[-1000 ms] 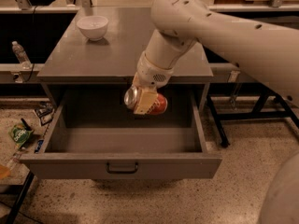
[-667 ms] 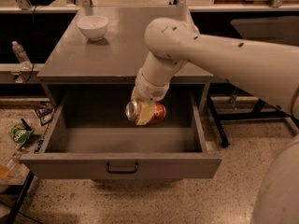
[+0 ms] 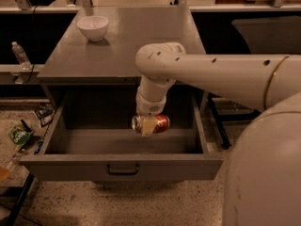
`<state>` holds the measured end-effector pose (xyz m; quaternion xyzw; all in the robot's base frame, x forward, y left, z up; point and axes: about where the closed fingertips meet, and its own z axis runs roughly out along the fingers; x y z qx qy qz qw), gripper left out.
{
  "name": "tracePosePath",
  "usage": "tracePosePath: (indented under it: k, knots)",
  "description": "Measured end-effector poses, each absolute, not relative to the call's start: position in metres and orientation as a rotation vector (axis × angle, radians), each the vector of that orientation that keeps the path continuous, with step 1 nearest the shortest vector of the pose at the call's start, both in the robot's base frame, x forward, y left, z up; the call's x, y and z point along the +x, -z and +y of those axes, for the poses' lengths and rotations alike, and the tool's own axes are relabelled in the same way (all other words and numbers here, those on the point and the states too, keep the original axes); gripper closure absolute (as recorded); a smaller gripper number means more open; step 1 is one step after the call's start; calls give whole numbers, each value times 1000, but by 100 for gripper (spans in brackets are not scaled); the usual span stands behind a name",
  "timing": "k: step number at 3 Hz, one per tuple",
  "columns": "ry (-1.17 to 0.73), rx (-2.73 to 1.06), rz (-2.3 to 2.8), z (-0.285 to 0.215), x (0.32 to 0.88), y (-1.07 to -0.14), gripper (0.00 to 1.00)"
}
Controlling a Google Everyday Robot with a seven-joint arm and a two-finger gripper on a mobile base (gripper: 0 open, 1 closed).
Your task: Place coke can into top drawer
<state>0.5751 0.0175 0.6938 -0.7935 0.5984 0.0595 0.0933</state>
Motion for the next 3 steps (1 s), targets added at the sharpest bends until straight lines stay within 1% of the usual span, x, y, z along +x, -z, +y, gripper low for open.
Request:
tracePosePath:
  k: [2,3]
  knots:
    - [-157,-2306,1855,16,586,-673,15]
    - [-165,-2250,1868,11,591,-681,0]
